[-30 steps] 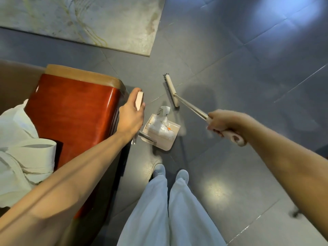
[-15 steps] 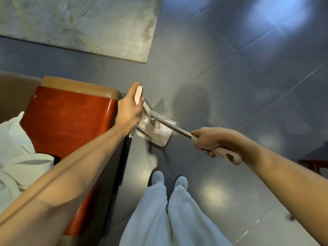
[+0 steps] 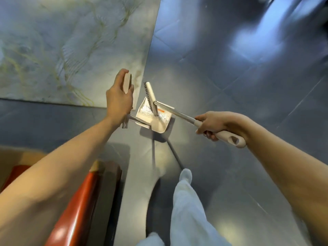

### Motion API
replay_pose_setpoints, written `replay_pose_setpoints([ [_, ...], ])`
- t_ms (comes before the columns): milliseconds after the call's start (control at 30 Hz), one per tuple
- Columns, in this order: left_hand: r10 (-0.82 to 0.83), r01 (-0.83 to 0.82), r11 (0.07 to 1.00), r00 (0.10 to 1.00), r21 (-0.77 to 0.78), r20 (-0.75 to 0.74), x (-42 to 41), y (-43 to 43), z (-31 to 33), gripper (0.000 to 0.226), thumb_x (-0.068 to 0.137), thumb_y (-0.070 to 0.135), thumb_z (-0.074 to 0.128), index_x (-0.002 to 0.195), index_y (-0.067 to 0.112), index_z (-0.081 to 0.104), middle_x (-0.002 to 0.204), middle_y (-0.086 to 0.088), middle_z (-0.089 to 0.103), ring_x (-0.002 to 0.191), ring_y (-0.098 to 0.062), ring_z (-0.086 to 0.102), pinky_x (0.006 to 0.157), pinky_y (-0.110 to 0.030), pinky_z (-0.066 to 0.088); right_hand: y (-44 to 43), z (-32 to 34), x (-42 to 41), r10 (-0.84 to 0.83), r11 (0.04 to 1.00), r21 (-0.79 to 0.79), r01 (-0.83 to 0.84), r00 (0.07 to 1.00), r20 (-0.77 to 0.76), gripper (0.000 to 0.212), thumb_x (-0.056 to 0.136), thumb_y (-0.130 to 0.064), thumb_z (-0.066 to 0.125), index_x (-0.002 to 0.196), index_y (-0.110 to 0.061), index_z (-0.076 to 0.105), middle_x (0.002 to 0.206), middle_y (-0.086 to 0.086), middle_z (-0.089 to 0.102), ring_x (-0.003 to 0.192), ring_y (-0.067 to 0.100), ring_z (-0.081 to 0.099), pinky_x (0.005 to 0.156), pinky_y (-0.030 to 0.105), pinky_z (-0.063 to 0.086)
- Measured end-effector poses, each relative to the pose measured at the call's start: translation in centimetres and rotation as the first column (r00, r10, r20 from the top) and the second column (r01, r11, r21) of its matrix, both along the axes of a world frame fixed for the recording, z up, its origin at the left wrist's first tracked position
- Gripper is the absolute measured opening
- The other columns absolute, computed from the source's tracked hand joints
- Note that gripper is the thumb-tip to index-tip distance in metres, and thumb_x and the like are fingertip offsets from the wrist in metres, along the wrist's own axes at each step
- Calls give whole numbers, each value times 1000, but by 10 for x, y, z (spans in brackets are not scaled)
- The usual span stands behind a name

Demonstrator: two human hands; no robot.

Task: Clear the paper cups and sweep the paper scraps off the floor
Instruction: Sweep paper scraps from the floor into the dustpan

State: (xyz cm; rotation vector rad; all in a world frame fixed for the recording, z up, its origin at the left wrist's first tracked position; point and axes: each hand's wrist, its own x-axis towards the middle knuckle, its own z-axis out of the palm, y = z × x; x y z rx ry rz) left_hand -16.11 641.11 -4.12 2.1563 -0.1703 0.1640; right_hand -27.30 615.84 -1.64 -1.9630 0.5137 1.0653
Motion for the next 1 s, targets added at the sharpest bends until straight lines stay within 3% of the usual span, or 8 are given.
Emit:
replay_pose_setpoints([
  [167, 8, -8, 1000, 995, -6, 97, 107, -81, 37, 38, 90, 22, 55, 127, 26, 50, 90, 2, 56, 78, -36, 61, 69, -49, 56, -78, 29, 109, -50, 998, 28, 48, 996, 75, 17, 95, -4, 52, 111, -12, 53, 68, 8, 47, 49, 12, 42, 40, 20, 41],
  [400, 28, -24, 999, 994, -34, 103, 253, -167, 66, 30, 93, 13, 54, 121, 22, 51, 76, -5, 51, 53, -21, 51, 48, -41, 54, -165, 51, 248, -110, 993, 44, 107, 990, 84, 19, 94, -8, 55, 113, -12, 55, 64, 5, 49, 48, 11, 43, 42, 21, 42],
  [667, -76, 75, 997, 991, 8, 109, 484, -256, 63, 30, 92, 13, 56, 117, 29, 52, 79, -10, 60, 65, -35, 59, 60, -50, 54, -248, 59, 476, -86, 996, 7, 86, 993, 80, 35, 95, -8, 54, 129, -13, 49, 66, 4, 51, 48, 9, 43, 45, 21, 43],
  [867, -138, 138, 990, 985, 6, 104, 664, -330, 90, 37, 93, 15, 57, 126, 29, 50, 94, -5, 60, 75, -30, 61, 69, -48, 56, -311, 83, 649, -86, 996, 7, 86, 990, 108, 40, 95, -9, 55, 133, -17, 45, 72, 5, 51, 51, 10, 43, 45, 22, 43],
  [1000, -142, 145, 989, 983, -23, 116, 785, -393, 94, 35, 95, 15, 54, 128, 26, 49, 93, -4, 58, 71, -22, 58, 61, -43, 58, -364, 83, 751, -49, 997, -47, 58, 986, 161, 35, 94, -11, 56, 128, -14, 50, 73, 7, 50, 54, 12, 44, 48, 24, 44],
])
